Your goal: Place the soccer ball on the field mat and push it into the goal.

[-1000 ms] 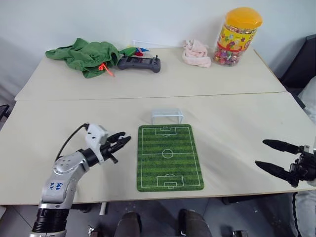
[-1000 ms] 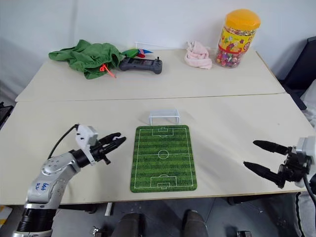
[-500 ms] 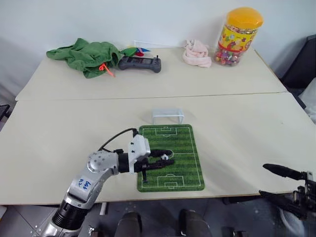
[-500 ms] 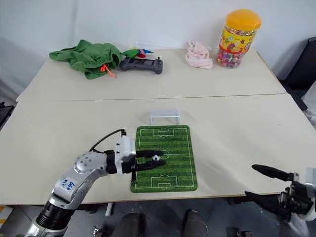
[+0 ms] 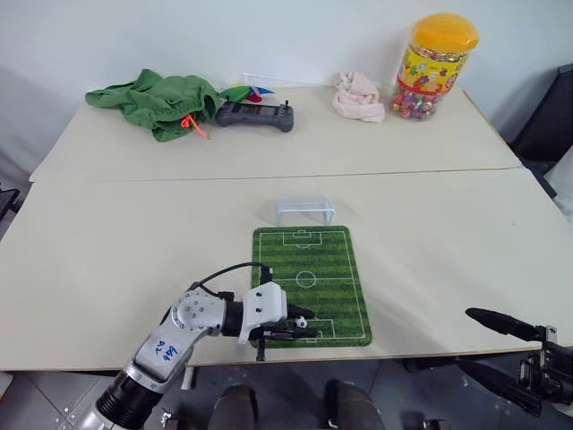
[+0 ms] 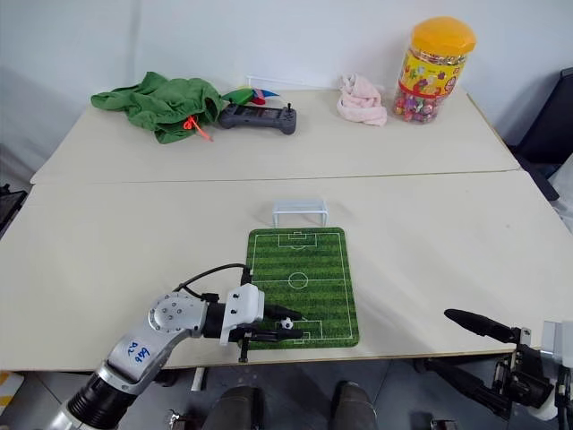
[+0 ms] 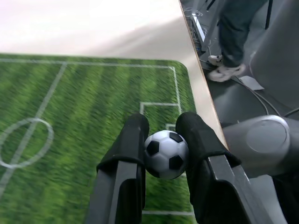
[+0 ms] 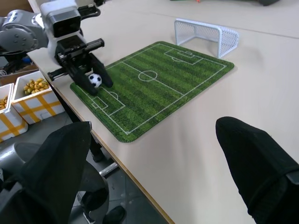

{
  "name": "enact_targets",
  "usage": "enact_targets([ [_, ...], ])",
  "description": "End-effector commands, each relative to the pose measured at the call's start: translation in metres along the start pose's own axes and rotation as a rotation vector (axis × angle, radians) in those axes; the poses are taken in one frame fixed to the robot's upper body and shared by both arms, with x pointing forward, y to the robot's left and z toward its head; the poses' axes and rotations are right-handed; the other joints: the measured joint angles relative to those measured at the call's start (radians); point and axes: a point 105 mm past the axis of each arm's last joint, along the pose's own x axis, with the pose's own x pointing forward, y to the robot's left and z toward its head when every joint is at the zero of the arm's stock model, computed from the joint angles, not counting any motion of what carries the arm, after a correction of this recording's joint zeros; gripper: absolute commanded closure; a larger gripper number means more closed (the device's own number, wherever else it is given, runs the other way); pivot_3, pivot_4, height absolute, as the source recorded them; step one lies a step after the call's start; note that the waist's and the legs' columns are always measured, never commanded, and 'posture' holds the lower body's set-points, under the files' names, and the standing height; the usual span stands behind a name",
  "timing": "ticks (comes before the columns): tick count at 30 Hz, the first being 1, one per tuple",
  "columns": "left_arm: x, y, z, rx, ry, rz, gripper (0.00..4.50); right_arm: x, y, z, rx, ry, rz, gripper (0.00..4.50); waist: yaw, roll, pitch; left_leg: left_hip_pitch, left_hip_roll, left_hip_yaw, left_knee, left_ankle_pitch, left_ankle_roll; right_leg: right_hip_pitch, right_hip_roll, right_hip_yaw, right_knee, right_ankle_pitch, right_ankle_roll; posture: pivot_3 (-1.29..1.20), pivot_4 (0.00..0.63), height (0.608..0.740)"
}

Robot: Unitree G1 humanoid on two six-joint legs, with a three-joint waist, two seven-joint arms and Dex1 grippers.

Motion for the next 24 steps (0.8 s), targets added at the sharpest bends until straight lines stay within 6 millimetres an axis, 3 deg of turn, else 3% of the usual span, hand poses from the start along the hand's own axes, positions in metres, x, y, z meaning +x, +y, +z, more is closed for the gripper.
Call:
enact_targets([
  [1, 0.002, -0.005, 0.007, 0.041, -0.014, -0.005, 3.64, -0.004, 0.0, 0.005, -0.019, 0.015, -0.009, 0.0, 0.0, 0.0, 0.0, 0.0, 0.0, 0.0, 0.0, 0.0, 0.0, 0.0, 0.0, 0.0, 0.0, 0.0, 0.0, 0.0, 0.15, 0.74],
  [11, 0.011, -0.015, 0.003, 0.046, -0.005, -0.034, 3.64, -0.012, -0.006, 0.007, -0.027, 0.054, -0.029, 0.0, 0.0, 0.0, 0.0, 0.0, 0.0, 0.0, 0.0, 0.0, 0.0, 0.0, 0.0, 0.0, 0.0, 0.0, 0.0, 0.0, 0.15, 0.74],
  [24, 0.016, -0.005, 0.0, 0.034, 0.001, 0.028, 3.64, -0.018, -0.01, 0.007, -0.027, 0.085, -0.045, 0.0, 0.0, 0.0, 0.0, 0.0, 0.0, 0.0, 0.0, 0.0, 0.0, 0.0, 0.0, 0.0, 0.0, 0.0, 0.0, 0.0, 0.15, 0.74],
])
